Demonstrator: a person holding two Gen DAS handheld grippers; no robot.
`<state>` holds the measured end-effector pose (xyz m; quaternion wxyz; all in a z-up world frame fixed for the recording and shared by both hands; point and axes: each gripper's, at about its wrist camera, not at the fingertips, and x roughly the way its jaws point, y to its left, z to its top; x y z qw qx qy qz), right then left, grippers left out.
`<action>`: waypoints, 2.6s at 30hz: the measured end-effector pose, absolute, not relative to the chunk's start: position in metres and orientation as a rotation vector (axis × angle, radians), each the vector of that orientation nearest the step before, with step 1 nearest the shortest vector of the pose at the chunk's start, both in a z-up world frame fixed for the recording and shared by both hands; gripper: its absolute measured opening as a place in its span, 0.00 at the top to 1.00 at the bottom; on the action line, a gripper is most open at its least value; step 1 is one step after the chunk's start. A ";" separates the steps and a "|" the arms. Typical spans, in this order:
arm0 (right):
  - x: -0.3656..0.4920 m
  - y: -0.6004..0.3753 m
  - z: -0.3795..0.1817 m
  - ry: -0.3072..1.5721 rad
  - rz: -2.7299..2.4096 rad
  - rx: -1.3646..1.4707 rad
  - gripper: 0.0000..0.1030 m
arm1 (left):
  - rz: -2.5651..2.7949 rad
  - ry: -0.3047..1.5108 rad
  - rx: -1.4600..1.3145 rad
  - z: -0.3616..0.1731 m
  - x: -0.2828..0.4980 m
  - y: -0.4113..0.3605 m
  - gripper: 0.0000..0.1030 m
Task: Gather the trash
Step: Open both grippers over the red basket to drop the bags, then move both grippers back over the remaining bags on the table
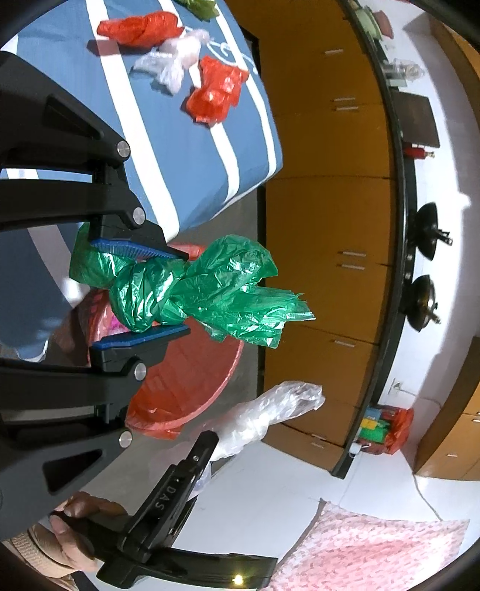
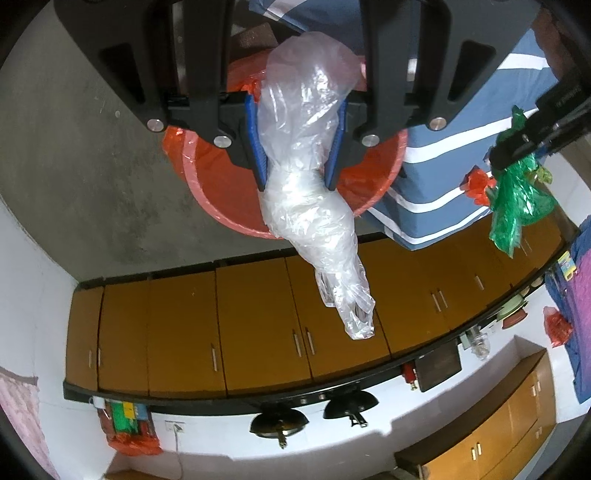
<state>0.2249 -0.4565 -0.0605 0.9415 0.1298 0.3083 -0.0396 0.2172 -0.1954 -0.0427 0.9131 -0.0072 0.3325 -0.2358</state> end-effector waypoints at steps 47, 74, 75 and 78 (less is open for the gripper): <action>0.263 -0.386 -0.057 0.643 0.090 0.249 0.45 | -0.014 0.607 -0.074 -0.055 0.221 -0.032 0.22; 0.310 -0.217 -0.077 0.727 0.317 0.122 0.44 | 0.188 0.819 -0.166 -0.119 0.281 0.064 0.37; 0.311 -0.212 -0.079 0.730 0.323 0.118 0.44 | 0.181 0.826 -0.173 -0.120 0.281 0.065 0.46; 0.314 -0.203 -0.081 0.735 0.335 0.105 0.44 | 0.170 0.832 -0.191 -0.122 0.281 0.069 0.52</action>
